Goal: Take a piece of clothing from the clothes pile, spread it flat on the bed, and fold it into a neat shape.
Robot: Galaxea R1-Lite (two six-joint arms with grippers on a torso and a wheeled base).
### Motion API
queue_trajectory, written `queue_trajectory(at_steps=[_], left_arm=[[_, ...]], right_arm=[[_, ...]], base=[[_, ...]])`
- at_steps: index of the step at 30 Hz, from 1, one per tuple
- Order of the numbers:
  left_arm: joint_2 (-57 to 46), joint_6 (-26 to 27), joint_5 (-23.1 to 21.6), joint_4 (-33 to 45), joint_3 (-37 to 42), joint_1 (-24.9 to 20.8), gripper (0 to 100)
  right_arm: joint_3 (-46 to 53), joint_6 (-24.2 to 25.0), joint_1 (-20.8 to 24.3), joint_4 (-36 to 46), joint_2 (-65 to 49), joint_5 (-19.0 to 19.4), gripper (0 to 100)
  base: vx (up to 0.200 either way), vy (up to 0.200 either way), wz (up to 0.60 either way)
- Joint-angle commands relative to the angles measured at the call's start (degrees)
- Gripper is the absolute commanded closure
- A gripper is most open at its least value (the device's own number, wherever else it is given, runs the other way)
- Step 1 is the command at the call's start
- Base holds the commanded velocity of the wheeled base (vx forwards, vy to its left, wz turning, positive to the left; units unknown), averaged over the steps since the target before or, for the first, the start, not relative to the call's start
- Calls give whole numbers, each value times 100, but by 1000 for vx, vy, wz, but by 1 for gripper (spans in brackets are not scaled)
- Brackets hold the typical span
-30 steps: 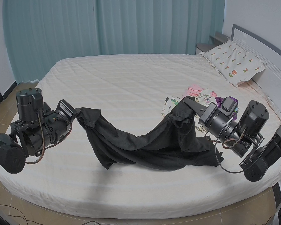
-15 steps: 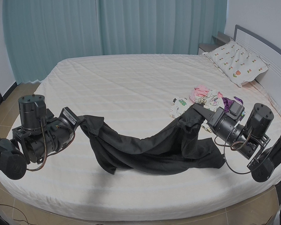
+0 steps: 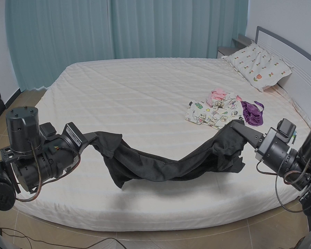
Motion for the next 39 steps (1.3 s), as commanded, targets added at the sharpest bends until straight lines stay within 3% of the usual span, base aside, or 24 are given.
queue_trajectory(at_steps=[1,2,8,11,13,17,21,25,29,39], left_arm=[[-887,14,2,333,-107,-115,100],[-1124,14,2,482,-239,-106,100],[-1388,40,11,834,-714,-10,100],[-1318,225,2,957,-995,210,100],[-1124,277,2,983,-1144,280,100],[-650,277,2,983,-1285,491,100],[-140,269,-16,922,-1311,658,100],[352,233,-332,922,-1531,913,100],[809,225,-605,931,-1724,1168,100],[1767,225,-622,922,-2234,1414,100]], right_arm=[[148,2,316,565,-1420,30,100],[-81,2,369,1075,-1912,83,100],[-995,125,263,2262,-2668,197,100],[-1725,319,-159,2666,-2510,355,100],[-2252,494,-493,2877,-2097,663,100],[-3043,547,-906,2930,-1060,830,100],[-3509,477,-1002,2903,-14,812,100],[-4080,407,-1213,2912,804,795,100],[-4388,345,-1205,2859,1322,777,100],[-4994,11,-1143,2798,1937,760,100]], base=[[-200,0,0],[-200,0,0],[-100,0,0],[0,0,0],[0,0,0],[0,0,0],[0,0,0],[0,0,0],[150,0,0],[200,0,0]])
